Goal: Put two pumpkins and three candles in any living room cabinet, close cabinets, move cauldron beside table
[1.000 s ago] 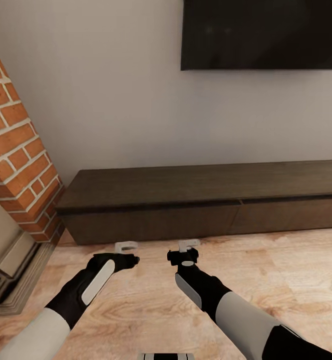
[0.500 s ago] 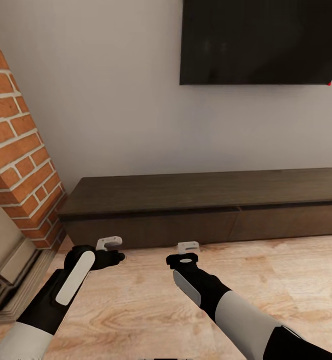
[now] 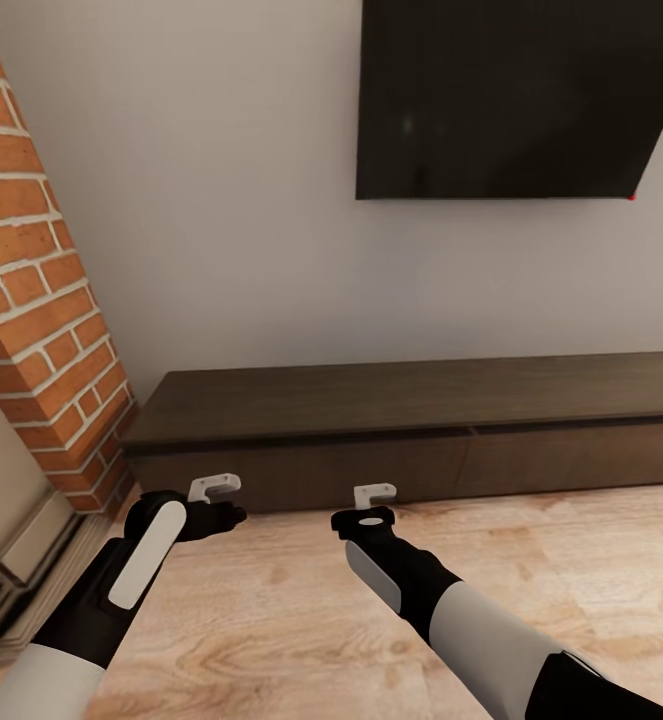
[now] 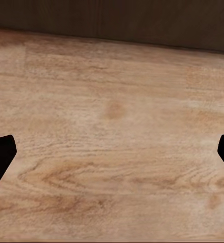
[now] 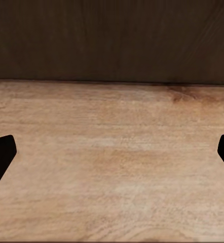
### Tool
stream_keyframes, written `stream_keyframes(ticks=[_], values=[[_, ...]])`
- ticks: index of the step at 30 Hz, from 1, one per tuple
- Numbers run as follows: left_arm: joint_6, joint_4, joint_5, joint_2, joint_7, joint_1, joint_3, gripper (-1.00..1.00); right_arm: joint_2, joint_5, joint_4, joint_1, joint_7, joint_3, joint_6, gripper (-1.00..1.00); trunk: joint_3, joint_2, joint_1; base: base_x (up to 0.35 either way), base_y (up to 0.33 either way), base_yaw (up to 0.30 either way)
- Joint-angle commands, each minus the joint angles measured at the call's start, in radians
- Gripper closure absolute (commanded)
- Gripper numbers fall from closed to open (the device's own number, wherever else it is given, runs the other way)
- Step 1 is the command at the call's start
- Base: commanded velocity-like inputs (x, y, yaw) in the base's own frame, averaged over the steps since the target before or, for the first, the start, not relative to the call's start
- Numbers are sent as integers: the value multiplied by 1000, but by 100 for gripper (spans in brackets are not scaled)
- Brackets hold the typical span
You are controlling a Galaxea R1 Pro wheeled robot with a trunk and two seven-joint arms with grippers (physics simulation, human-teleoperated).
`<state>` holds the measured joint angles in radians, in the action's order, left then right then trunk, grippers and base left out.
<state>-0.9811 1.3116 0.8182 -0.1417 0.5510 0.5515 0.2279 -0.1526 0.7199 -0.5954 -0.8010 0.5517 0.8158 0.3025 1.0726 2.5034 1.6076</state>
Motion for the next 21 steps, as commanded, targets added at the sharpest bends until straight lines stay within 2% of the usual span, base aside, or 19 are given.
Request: stream_keyframes(ticks=[1, 6, 16, 21], values=[[-1, 1, 10, -2, 10, 1, 2, -100, 1, 5, -2, -1, 8, 6, 4, -100, -3, 0, -1, -218, 13, -1], [-1, -1, 10, 1, 10, 1, 2, -100, 1, 4, -3, -1, 8, 8, -3, -100, -22, -1, -3, -187, 25, 0], [-1, -6, 10, 2, 10, 1, 2, -100, 1, 4, -3, -1, 7, 8, 3, -100, -46, -4, -8, -14, 2, 0], [-1, -6, 10, 3, 10, 1, 2, -100, 1, 4, -3, -1, 7, 8, -3, -100, -58, -39, -27, 0, 0, 0]])
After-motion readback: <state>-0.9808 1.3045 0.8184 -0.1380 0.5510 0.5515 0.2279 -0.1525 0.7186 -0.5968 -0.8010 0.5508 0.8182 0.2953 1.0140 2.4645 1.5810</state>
